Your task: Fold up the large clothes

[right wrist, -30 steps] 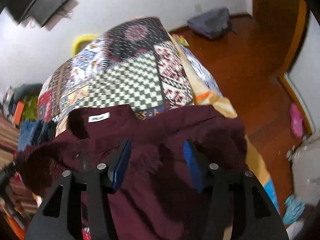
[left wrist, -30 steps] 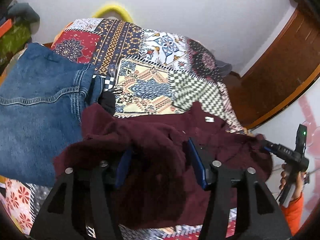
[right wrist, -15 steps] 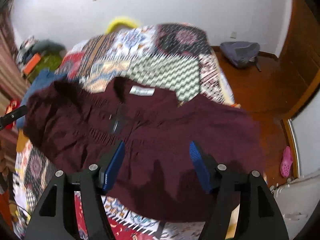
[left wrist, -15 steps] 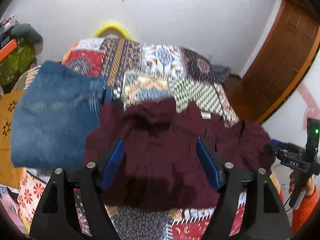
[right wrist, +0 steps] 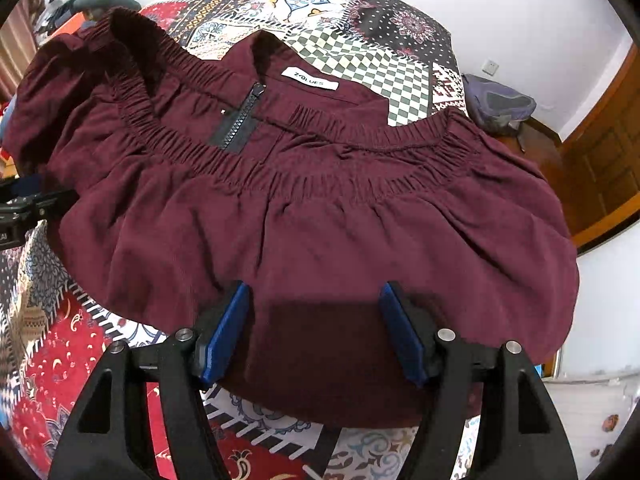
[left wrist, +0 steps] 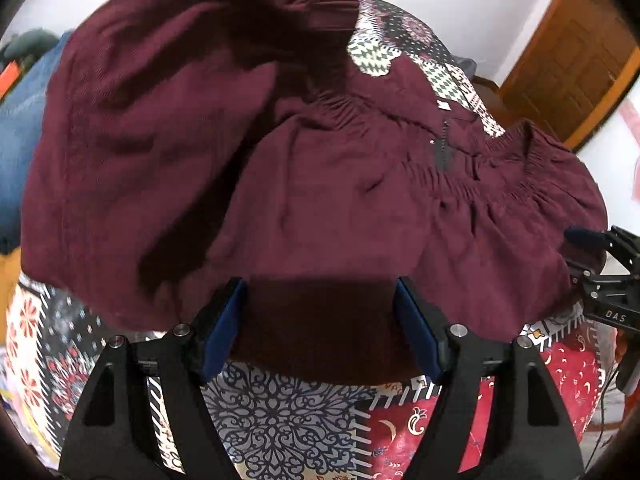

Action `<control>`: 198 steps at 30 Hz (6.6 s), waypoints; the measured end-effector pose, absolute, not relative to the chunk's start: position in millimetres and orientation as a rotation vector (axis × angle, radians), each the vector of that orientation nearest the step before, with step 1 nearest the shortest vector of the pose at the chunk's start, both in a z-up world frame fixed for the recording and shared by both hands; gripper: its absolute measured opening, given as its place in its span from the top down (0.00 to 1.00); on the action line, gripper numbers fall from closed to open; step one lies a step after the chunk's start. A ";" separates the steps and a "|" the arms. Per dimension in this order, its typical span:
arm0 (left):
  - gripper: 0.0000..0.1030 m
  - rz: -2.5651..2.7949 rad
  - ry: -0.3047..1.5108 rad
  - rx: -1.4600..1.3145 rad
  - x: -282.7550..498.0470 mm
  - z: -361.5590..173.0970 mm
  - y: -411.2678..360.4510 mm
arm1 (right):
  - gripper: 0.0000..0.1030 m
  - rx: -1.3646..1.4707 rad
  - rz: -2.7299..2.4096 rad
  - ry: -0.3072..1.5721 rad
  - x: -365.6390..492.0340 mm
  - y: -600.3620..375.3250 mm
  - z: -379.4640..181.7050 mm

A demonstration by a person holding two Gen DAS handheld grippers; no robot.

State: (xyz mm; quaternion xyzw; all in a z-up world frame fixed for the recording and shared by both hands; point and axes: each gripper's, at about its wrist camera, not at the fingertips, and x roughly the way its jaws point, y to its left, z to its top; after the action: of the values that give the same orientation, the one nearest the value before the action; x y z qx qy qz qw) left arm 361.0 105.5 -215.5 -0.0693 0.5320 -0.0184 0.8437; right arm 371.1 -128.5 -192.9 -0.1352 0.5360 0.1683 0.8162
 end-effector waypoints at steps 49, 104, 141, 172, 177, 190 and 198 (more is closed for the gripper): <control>0.81 -0.029 0.689 -0.872 355.8 -195.7 175.2 | 0.37 -0.117 0.411 1.103 353.8 -102.9 -160.7; 0.84 -0.261 1.043 -0.110 416.0 -171.4 -125.0 | 0.37 0.262 0.217 1.046 298.4 -285.9 -147.9; 0.16 -0.149 1.123 -0.064 312.2 -222.9 47.6 | 0.27 0.008 0.375 1.085 323.1 -216.8 -185.9; 0.13 -0.137 1.038 -0.366 344.3 -174.8 94.0 | 0.22 0.195 0.435 1.215 365.3 -218.3 -193.5; 0.13 -0.203 1.117 -0.517 365.2 -207.8 86.4 | 0.22 0.396 0.521 1.291 378.8 -233.3 -221.0; 0.08 -0.249 1.192 -0.705 407.8 -247.0 80.6 | 0.12 0.404 0.588 1.336 405.9 -213.6 -239.1; 0.16 -0.288 1.216 -0.773 411.3 -252.2 72.4 | 0.44 0.453 0.604 1.324 402.1 -220.1 -233.3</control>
State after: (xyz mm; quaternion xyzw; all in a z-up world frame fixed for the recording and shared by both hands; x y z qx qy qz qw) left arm 411.3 72.4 -252.2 -0.3526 0.5549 -0.1316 0.7420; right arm 402.1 -220.1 -233.3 0.2053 0.5999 0.2736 0.7233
